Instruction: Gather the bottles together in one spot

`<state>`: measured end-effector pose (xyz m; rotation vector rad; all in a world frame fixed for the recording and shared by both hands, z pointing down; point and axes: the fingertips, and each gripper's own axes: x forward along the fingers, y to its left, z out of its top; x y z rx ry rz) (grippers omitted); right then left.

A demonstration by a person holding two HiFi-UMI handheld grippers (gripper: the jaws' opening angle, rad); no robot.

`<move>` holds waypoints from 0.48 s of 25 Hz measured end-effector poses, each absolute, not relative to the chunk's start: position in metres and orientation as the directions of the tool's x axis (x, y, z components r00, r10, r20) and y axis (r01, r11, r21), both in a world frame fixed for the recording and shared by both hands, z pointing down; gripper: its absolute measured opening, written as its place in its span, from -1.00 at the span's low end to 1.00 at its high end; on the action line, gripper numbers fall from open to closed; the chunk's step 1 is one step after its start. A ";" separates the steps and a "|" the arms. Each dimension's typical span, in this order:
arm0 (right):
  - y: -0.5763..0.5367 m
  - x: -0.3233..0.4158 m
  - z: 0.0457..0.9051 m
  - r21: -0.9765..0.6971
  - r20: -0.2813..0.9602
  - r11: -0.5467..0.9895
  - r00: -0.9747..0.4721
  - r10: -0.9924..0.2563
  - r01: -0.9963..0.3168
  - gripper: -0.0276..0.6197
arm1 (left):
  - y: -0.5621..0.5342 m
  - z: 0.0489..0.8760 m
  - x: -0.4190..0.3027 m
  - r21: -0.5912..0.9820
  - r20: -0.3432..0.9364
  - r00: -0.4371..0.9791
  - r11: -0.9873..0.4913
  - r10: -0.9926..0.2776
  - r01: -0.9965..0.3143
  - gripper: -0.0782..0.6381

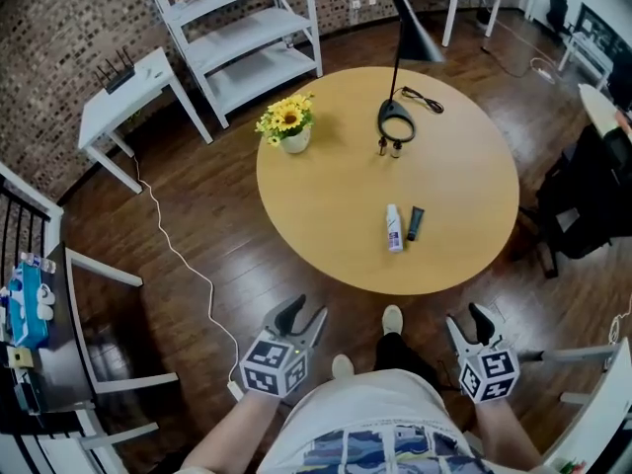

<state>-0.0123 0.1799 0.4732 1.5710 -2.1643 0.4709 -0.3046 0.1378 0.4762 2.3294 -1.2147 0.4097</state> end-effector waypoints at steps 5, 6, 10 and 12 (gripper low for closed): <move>0.216 -0.018 0.476 -0.019 0.533 0.290 -0.255 -0.807 -0.957 -0.14 | 0.169 0.480 -0.303 0.260 0.490 0.571 -0.514 -0.659 -0.817 -0.34; 0.220 -0.018 0.475 -0.017 0.534 0.290 -0.254 -0.807 -0.957 -0.14 | 0.174 0.480 -0.301 0.254 0.491 0.573 -0.521 -0.656 -0.815 -0.34; 0.231 -0.021 0.473 -0.012 0.532 0.293 -0.254 -0.808 -0.956 -0.14 | 0.184 0.481 -0.293 0.254 0.485 0.590 -0.541 -0.646 -0.802 -0.34; 0.234 -0.022 0.475 -0.017 0.535 0.297 -0.259 -0.804 -0.955 -0.14 | 0.187 0.481 -0.289 0.258 0.480 0.596 -0.546 -0.644 -0.797 -0.34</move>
